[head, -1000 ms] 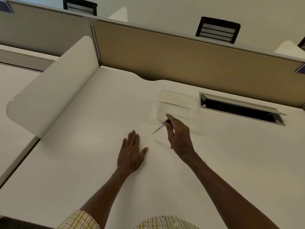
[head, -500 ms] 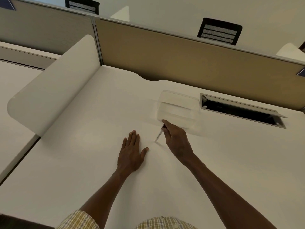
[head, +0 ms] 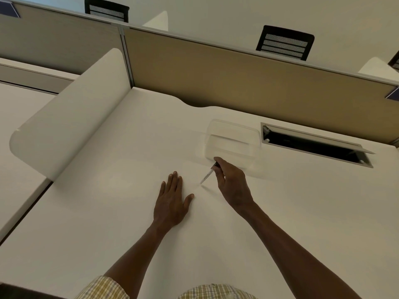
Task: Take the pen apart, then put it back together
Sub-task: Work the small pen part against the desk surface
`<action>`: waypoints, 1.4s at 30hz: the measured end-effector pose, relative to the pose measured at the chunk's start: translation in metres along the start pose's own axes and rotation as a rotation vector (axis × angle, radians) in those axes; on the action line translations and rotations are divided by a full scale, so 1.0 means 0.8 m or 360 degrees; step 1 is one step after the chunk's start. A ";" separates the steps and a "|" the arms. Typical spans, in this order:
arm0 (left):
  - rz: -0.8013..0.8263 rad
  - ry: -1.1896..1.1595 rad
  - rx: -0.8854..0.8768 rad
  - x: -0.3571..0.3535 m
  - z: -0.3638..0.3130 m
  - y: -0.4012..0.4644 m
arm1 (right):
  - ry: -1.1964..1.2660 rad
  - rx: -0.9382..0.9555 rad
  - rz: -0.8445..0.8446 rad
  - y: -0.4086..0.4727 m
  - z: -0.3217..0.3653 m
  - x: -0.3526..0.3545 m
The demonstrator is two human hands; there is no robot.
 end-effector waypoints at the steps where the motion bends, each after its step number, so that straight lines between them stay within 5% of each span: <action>1: -0.0008 -0.0013 -0.0001 0.001 0.000 0.000 | -0.0014 0.0025 -0.0043 0.002 0.003 0.004; 8: -0.0014 -0.0029 -0.0008 0.003 -0.001 0.000 | -0.0063 0.0098 -0.0331 0.015 0.017 0.026; 13: -0.0005 -0.0031 0.0002 0.002 0.000 -0.001 | -0.0008 0.0064 0.0122 0.000 0.010 -0.013; 19: -0.0013 -0.0008 0.0003 0.002 0.001 0.000 | -0.0026 -0.0013 0.0167 -0.001 -0.002 -0.018; 42: -0.0018 0.0014 0.0001 -0.003 0.003 0.002 | -0.0077 0.0166 -0.0220 0.014 0.017 0.012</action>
Point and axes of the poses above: each hand's wrist, its own y-axis towards the middle knuckle, its own x-axis out of the back of the hand, z = x × y, the point moved 7 cm from there along y, towards the middle knuckle, and after that the axes turned 10 degrees about x, right-handed, at the moved point
